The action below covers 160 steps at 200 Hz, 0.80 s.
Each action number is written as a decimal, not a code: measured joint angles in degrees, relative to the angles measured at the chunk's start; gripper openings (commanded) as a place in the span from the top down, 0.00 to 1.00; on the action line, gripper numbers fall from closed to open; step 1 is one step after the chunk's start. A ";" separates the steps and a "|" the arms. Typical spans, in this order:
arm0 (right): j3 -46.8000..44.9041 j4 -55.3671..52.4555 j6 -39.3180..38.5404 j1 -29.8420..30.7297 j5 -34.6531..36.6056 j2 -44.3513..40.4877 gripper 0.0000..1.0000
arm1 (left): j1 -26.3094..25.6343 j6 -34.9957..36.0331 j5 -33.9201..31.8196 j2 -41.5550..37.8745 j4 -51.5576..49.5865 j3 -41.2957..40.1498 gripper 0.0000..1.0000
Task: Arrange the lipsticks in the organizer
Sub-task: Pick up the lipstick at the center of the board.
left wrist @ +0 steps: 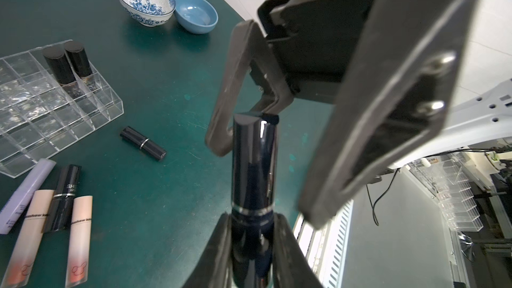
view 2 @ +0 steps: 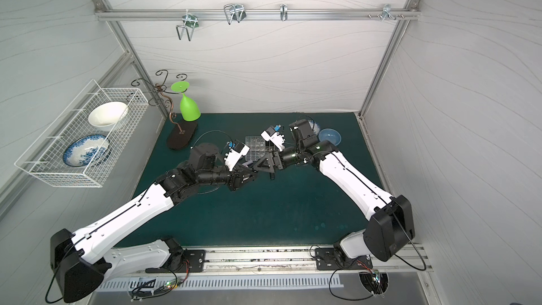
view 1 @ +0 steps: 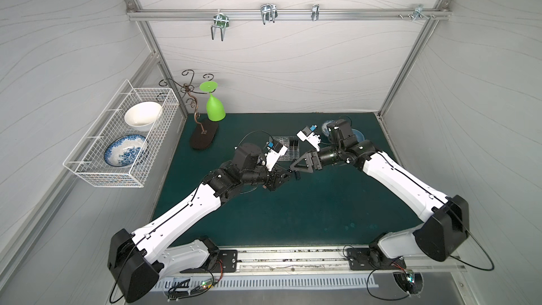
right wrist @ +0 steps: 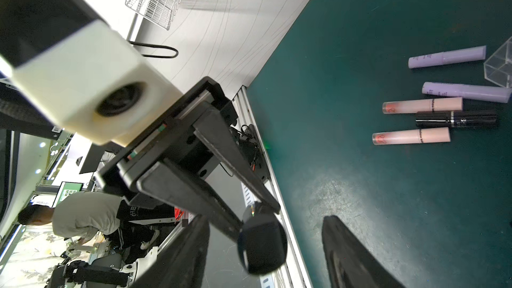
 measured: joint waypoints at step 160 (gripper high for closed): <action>0.02 1.73 1.51 -1.75 -2.60 -0.92 0.79 | 0.00 0.04 0.55 -0.52 0.11 -0.13 0.77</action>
